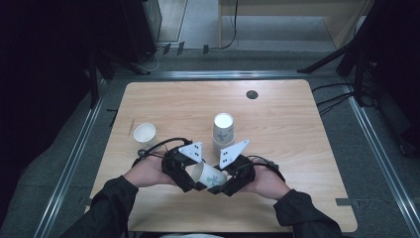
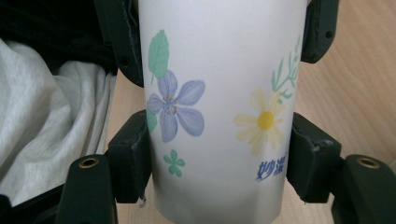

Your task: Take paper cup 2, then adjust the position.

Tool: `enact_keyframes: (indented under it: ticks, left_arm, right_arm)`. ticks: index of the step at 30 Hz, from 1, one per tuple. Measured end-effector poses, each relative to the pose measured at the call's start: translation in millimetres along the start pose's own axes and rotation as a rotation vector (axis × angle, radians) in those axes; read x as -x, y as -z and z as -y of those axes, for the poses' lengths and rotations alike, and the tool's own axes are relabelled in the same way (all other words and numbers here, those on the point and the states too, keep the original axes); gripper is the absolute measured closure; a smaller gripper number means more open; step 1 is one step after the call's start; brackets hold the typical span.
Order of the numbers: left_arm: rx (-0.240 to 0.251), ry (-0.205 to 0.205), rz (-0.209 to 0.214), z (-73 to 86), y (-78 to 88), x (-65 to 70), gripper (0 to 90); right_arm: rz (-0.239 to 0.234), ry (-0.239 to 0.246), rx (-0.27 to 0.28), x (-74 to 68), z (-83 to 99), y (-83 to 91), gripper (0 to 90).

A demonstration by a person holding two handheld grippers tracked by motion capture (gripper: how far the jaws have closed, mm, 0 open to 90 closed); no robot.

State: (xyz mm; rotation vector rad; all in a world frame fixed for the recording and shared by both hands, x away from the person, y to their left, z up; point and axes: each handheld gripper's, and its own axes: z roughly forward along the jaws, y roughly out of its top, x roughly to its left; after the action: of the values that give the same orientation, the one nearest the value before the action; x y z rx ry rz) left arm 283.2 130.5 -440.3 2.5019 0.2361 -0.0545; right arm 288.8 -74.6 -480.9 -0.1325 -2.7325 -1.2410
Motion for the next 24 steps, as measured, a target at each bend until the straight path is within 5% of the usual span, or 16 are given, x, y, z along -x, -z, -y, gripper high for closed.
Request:
enact_keyframes:
  ticks: [8,24]
  left_arm:
    - [0.127,0.050,0.020,2.0,13.5,-5.2,14.8]
    - [0.269,0.119,0.030,6.3,22.0,-11.8,14.7]
  right_arm:
    - [0.034,-0.014,0.071,3.8,0.9,17.9,33.0]
    - [0.063,-0.035,0.173,5.3,-1.1,31.9,32.9]
